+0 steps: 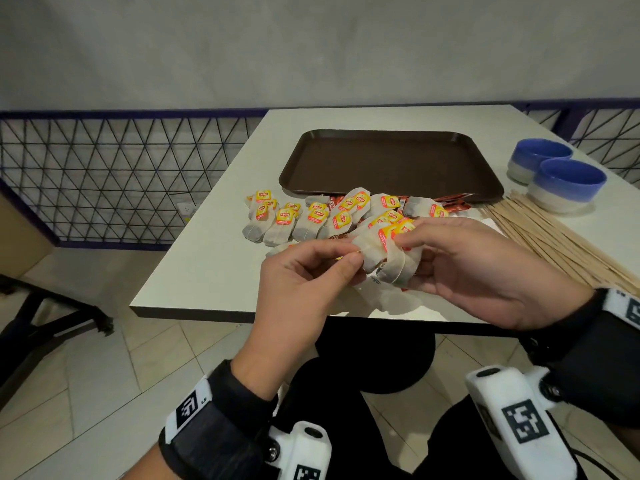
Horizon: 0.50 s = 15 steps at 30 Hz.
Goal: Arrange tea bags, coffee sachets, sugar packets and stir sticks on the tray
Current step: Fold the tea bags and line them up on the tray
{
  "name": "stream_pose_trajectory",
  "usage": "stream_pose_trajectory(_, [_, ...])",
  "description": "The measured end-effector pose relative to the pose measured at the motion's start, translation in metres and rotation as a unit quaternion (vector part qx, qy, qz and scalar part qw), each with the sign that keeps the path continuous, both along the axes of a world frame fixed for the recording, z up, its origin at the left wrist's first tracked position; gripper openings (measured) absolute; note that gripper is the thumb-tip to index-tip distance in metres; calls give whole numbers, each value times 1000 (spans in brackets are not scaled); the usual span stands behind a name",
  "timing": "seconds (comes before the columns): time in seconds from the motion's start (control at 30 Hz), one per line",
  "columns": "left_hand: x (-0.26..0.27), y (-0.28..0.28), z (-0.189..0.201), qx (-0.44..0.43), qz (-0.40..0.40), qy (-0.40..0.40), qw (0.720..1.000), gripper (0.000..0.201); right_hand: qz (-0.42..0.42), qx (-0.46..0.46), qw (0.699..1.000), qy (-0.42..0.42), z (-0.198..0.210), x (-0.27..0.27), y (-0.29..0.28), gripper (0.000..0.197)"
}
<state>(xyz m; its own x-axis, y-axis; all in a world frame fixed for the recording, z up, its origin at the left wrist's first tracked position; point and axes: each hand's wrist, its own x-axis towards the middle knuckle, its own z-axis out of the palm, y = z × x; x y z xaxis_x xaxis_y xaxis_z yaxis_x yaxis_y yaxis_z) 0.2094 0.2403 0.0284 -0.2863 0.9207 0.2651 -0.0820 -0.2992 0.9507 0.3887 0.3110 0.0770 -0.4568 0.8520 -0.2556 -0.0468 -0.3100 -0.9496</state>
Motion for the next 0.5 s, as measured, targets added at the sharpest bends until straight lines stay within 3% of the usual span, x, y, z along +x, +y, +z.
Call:
stream_pose_trajectory(0.23, [0, -3, -1, 20, -29, 7, 999, 14, 7, -37, 999, 25, 2, 3, 0, 6])
stream_pose_trajectory(0.37, [0, -2, -1, 31, -26, 9, 999, 17, 3, 5, 1000, -4, 2, 3, 0, 8])
stream_pose_trajectory(0.5, [-5, 2, -5, 16, -53, -12, 998, 28, 1, 62, 997, -55, -1, 2, -1, 22])
